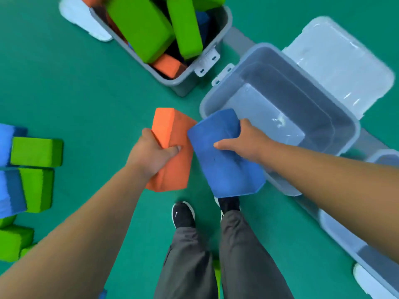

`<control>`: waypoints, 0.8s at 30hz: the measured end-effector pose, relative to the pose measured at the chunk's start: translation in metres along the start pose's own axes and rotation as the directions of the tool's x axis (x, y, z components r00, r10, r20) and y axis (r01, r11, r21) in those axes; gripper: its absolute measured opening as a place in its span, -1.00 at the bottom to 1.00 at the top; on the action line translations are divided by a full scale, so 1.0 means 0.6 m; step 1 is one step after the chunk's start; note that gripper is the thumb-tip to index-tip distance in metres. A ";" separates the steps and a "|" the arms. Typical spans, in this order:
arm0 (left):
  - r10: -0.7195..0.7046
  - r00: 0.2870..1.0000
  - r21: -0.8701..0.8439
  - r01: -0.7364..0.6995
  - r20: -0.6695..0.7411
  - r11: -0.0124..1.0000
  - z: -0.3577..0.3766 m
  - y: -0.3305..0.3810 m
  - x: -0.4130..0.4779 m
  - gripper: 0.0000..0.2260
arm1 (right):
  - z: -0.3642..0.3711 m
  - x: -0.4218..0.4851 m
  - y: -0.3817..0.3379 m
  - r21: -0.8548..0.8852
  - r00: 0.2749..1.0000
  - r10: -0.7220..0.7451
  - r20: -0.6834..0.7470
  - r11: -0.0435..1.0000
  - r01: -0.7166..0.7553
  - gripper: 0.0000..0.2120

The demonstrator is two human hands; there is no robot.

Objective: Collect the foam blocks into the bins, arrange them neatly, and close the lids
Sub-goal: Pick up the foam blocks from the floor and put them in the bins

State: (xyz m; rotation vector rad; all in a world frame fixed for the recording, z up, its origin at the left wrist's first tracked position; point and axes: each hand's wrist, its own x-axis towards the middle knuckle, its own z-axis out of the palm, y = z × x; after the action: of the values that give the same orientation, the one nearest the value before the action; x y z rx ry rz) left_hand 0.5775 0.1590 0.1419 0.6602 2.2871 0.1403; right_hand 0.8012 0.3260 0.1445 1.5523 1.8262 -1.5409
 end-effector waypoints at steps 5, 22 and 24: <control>0.180 0.983 0.061 -0.181 0.020 0.982 -0.004 0.170 0.034 -0.37 | -0.116 -0.004 0.089 0.236 0.987 0.035 -0.157 0.972 0.003 -0.21; 0.357 0.920 0.238 -0.387 0.162 0.891 0.205 0.440 0.080 -0.32 | -0.164 0.005 0.327 0.786 0.794 0.507 -0.335 0.615 -0.062 -0.28; 0.355 0.921 0.277 -0.387 0.160 0.880 0.214 0.453 0.086 -0.33 | -0.168 0.012 0.328 0.780 0.768 0.523 -0.369 0.624 -0.050 -0.31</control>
State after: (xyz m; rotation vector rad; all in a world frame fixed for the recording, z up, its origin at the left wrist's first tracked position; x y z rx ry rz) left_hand 0.7488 0.4069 0.0949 1.2391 2.0741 -0.0680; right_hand 1.0029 0.3839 0.0750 2.8047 0.9978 -1.8818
